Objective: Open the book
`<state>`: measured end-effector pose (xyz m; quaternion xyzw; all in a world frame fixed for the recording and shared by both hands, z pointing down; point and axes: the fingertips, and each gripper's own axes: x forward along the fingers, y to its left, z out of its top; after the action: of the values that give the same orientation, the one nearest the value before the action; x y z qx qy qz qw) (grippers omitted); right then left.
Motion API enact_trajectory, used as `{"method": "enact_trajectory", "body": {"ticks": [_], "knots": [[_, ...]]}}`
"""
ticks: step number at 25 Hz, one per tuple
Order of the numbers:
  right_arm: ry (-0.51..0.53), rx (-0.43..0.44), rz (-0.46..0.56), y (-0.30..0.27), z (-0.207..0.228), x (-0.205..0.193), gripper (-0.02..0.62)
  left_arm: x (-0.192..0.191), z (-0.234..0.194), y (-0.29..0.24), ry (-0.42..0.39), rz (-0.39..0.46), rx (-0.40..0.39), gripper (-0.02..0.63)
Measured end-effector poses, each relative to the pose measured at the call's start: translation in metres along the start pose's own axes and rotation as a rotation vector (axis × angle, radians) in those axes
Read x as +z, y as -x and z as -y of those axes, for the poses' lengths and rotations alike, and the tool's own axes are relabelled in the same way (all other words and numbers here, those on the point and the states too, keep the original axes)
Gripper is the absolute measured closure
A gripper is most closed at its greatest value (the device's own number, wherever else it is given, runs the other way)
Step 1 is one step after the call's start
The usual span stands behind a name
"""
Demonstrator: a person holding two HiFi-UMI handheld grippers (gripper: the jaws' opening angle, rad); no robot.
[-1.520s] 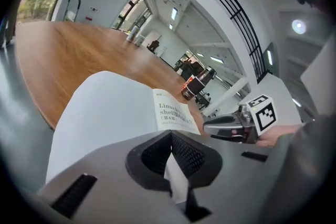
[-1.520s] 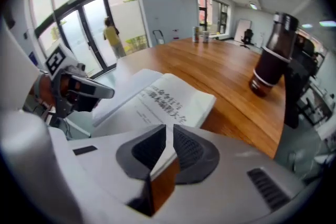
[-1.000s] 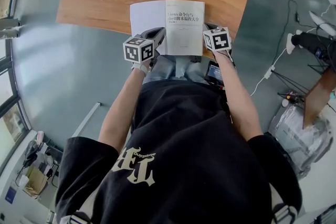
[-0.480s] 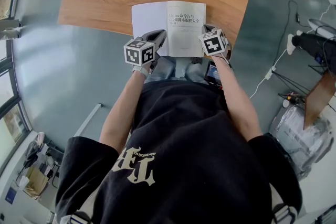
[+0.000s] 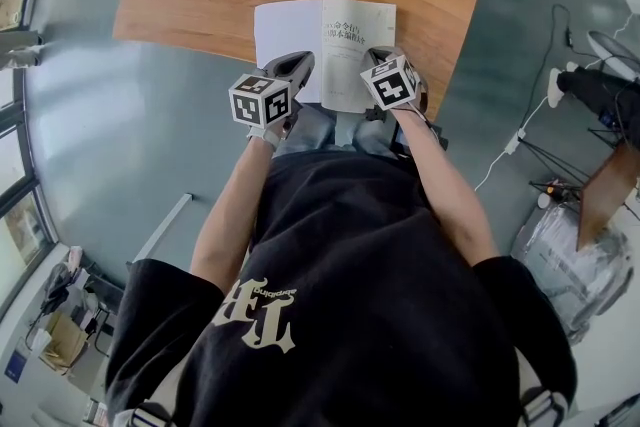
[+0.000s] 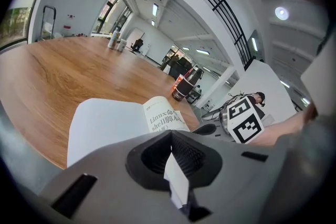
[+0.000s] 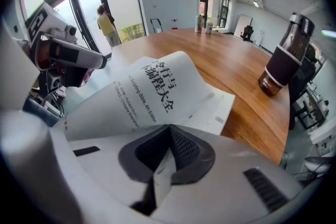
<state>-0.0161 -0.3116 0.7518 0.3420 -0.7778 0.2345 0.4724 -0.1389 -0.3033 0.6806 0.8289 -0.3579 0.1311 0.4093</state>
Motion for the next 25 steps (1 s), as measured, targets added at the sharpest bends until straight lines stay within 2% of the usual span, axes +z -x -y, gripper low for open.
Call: {"method": "enact_trajectory", "body": {"ticks": [3,6,8,12,16,20,25], "knots": [[-0.004,0.063,0.025,-0.004,-0.02,0.012,0.606,0.013,0.004,0.012,-0.021,0.034,0.01,0.598],[0.019,0.073,0.04,-0.004,-0.026,0.021,0.606,0.027,0.014,0.023,-0.041,0.071,0.011,0.598],[-0.015,0.094,0.09,0.0,-0.029,0.032,0.606,0.035,0.019,0.03,-0.057,0.09,0.006,0.598],[-0.074,0.194,0.192,0.011,-0.046,0.06,0.606,0.045,0.027,0.039,-0.075,0.114,-0.005,0.598],[-0.04,0.257,0.214,0.011,-0.066,0.069,0.606,0.047,0.035,0.041,-0.088,0.119,-0.014,0.598],[-0.007,0.383,0.287,0.018,-0.097,0.088,0.606,0.049,0.032,0.045,-0.097,0.117,-0.012,0.598],[0.083,0.478,0.294,0.015,-0.133,0.099,0.606,0.042,0.019,0.047,-0.089,0.095,0.006,0.598]]}}
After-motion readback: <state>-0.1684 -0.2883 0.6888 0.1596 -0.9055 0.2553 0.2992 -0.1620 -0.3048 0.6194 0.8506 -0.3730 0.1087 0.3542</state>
